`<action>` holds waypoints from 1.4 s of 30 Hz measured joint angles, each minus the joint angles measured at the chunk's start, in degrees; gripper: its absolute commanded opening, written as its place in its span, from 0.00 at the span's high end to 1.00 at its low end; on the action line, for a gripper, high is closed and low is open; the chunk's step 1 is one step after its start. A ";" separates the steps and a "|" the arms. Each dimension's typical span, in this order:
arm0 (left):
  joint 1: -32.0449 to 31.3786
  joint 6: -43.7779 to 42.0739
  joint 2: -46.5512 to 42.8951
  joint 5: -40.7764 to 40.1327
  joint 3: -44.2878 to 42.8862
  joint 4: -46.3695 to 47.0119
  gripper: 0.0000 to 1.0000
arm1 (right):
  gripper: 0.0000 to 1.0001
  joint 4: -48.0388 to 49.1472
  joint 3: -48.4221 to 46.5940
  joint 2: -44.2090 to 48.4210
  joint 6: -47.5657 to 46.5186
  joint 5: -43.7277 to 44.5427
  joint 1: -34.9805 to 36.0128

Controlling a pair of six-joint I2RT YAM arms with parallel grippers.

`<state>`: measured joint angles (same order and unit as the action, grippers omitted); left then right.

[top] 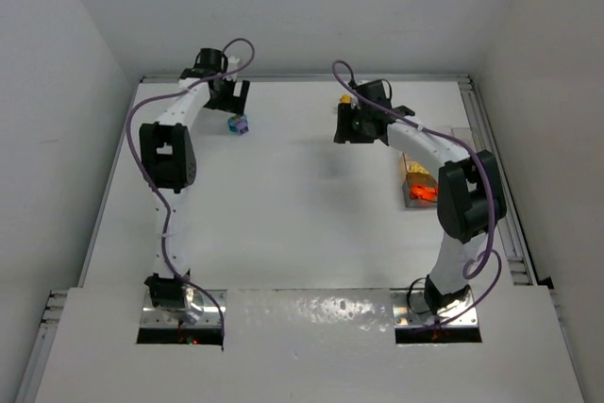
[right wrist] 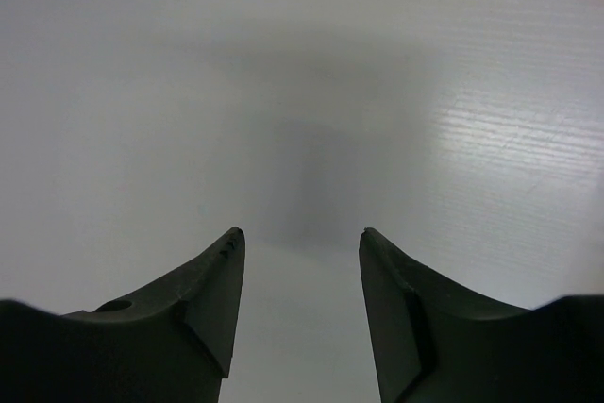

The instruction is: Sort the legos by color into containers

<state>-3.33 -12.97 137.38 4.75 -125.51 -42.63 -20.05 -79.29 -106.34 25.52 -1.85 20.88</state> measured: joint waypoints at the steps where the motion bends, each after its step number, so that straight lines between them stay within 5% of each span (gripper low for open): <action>1: -0.48 0.61 0.81 0.07 -0.09 -0.02 0.00 | 0.49 -0.13 0.44 0.33 0.09 0.07 0.02; 8: -4.48 3.02 2.34 -3.98 -0.13 2.40 0.02 | 0.49 -1.27 1.81 1.40 1.38 0.07 0.37; 24: -5.95 5.77 2.69 -10.34 4.59 3.56 0.32 | 0.48 -3.91 0.92 1.38 1.42 0.35 0.63; 33: -5.95 6.45 2.67 -10.75 4.59 4.17 0.69 | 0.48 -4.31 0.33 1.38 1.05 0.39 0.63; 38: -5.95 6.99 2.64 -10.27 4.59 4.15 1.00 | 0.48 -4.48 0.33 1.38 0.96 0.55 0.63; 42: -5.95 8.15 2.10 -7.74 4.59 3.28 1.00 | 0.48 -5.11 -0.07 1.38 -0.68 0.98 1.11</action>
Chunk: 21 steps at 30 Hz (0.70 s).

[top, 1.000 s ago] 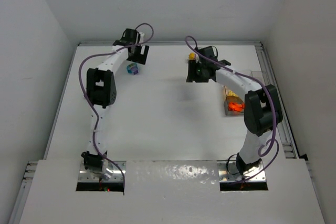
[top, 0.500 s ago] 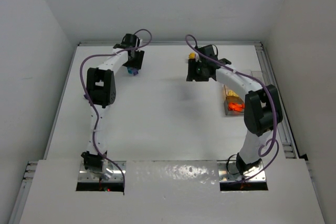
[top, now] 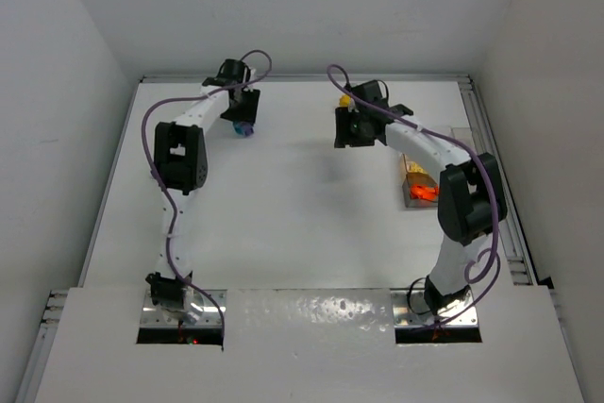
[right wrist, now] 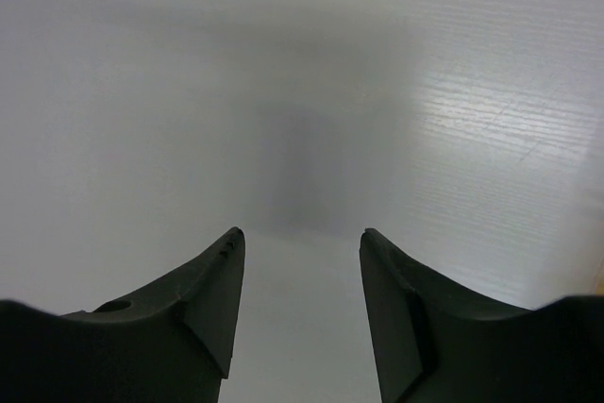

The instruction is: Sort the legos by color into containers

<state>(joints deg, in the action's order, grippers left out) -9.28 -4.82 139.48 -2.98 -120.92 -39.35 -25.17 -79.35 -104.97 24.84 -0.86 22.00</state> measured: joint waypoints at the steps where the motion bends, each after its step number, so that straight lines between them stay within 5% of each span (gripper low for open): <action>1: 0.00 0.61 -0.28 1.33 0.00 -0.48 1.00 | 0.48 -0.59 -0.46 0.00 -0.81 0.31 0.61; 7: 0.00 5.49 -8.11 8.15 0.20 -1.95 1.00 | 0.44 3.63 -4.35 0.33 -3.48 3.26 8.92; 14: 0.00 17.16 -27.96 8.52 6.78 3.19 1.00 | 0.43 34.73 4.20 0.81 15.41 2.69 13.62; 21: -0.68 27.93 -31.23 8.48 11.32 3.72 1.00 | 0.39 45.77 -2.64 -6.91 22.38 3.43 14.53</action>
<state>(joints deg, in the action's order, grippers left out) -9.96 23.11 108.25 5.50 -109.60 -35.64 20.60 -82.00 -111.87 47.22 2.57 36.53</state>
